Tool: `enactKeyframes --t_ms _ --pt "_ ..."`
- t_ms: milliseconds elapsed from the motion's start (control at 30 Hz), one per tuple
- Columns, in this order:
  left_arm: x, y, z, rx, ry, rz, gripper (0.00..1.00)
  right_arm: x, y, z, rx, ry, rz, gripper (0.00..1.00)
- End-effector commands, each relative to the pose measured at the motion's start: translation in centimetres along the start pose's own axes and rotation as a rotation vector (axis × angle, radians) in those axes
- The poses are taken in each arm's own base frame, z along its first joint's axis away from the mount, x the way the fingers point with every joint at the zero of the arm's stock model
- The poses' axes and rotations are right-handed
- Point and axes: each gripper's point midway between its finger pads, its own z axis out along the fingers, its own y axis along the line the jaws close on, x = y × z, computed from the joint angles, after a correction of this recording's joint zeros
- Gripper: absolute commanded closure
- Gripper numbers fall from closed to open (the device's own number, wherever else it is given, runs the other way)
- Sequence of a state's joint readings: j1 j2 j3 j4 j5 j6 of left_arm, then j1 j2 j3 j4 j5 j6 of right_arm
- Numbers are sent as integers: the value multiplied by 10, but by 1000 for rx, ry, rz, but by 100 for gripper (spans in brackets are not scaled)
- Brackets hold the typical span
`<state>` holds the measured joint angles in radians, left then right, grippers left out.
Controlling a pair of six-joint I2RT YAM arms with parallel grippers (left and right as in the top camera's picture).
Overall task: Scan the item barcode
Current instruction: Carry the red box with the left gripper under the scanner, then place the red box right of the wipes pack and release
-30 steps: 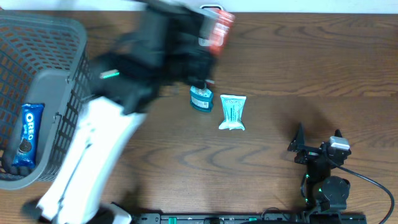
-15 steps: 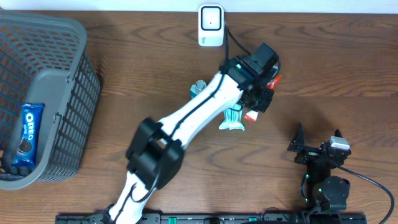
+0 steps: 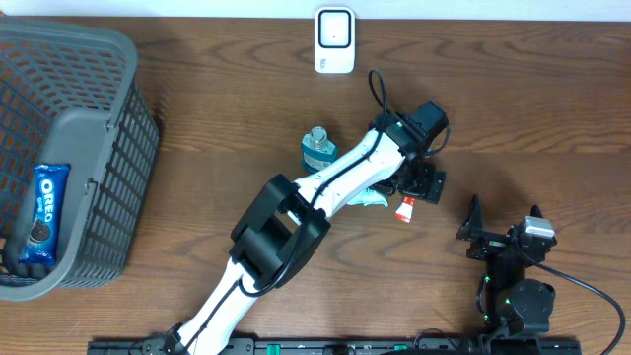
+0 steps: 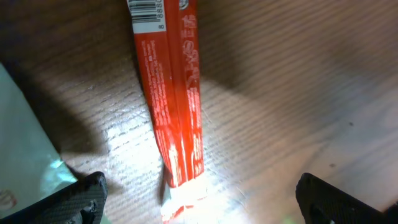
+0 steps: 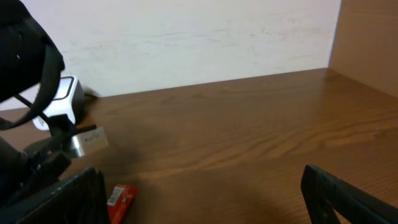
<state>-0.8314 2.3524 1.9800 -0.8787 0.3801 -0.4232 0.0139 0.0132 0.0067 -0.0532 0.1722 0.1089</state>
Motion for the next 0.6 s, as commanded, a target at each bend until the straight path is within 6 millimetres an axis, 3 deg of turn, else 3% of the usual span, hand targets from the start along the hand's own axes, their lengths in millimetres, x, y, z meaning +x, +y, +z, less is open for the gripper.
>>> enactKeyframes --t_ms 0,200,367,467,567 --pt "-24 -28 -68 81 -139 30 2 1 -5 0 21 3 -13 1" --pt "-36 -57 -189 164 -383 193 2 1 -5 0 21 3 -13 1" --pt "-16 -72 -304 173 -628 425 2 1 -5 0 21 3 -13 1" --pt "2 -45 -378 28 -811 411 2 1 -5 0 21 3 -13 1" --pt "33 15 -464 -208 -1023 256 2 1 -5 0 21 3 -13 1"
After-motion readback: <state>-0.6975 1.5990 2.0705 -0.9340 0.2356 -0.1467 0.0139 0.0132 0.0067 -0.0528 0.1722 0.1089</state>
